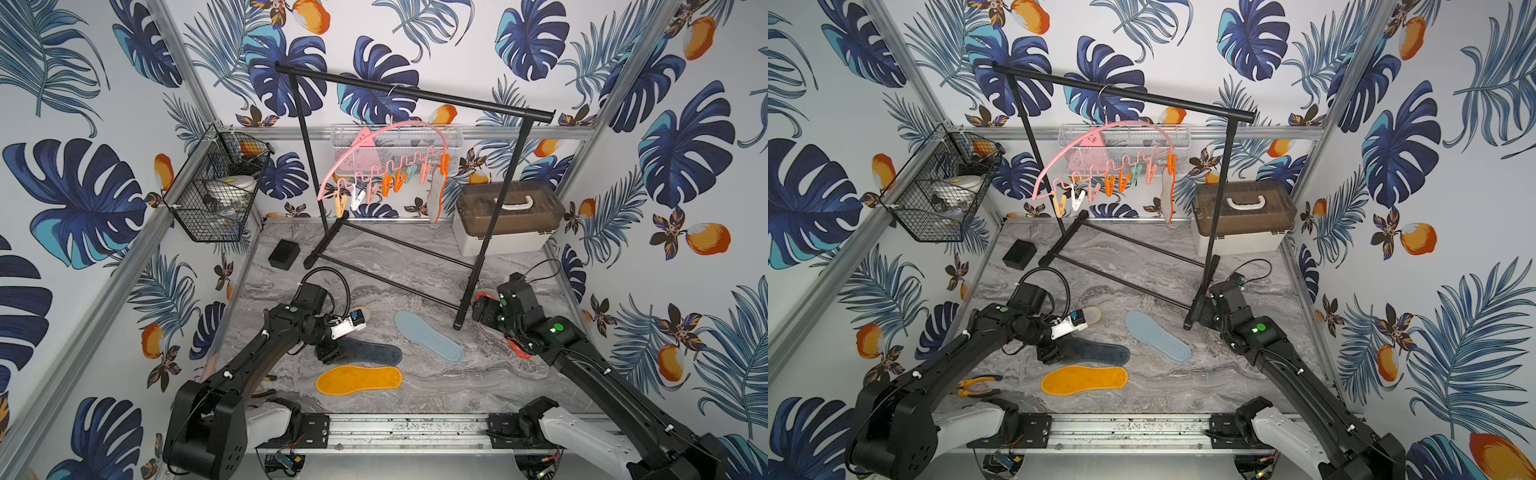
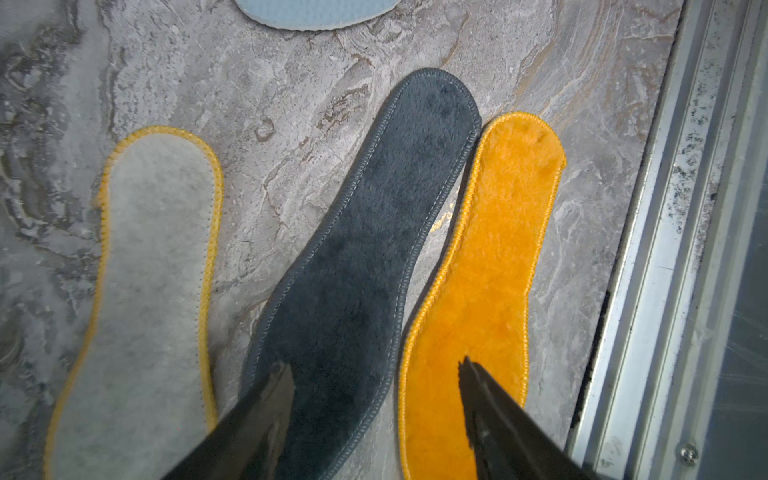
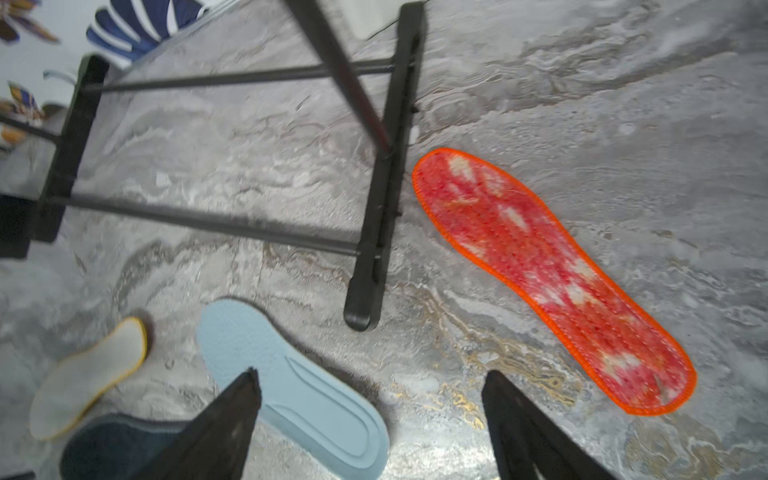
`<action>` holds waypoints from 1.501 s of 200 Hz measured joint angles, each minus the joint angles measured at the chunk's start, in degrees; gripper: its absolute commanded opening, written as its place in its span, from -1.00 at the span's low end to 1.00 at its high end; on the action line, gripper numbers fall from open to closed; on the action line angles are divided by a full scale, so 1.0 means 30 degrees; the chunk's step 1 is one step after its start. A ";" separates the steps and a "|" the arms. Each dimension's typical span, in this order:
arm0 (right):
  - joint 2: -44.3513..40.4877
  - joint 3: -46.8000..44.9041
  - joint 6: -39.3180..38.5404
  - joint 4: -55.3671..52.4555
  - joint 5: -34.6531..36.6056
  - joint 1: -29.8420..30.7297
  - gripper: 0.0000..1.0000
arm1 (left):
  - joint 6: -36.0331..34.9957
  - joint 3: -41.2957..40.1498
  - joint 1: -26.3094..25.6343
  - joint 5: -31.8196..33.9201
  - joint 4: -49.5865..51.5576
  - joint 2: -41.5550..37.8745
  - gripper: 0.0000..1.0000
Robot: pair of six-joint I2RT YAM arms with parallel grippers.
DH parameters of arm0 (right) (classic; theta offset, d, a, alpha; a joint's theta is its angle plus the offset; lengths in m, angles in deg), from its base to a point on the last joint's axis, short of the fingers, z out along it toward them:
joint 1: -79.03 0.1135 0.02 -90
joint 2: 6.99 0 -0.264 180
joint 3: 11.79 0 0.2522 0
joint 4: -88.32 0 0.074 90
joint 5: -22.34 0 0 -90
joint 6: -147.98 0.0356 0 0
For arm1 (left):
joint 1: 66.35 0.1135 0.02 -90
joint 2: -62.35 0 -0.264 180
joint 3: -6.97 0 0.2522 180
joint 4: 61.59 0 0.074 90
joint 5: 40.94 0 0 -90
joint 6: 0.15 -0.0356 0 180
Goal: Take the shoe insoles off the hanger
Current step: Place the insole at the center of the board, then remove the insole from the hanger.
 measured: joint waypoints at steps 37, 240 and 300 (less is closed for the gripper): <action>0.3359 0.2040 -0.1158 0.0357 0.2259 0.4838 0.81 | 0.0401 0.0321 0.0146 -0.0954 0.0007 -0.0007 0.41; 1.4345 0.6120 -1.4433 1.8943 0.0896 0.0729 1.00 | 0.1326 0.1093 0.1078 -0.2397 0.1158 0.1064 0.42; 1.5985 0.7708 -1.4804 2.1689 -0.0189 -0.1304 0.96 | 0.1195 0.1399 0.1610 -0.3169 0.1923 0.1290 0.42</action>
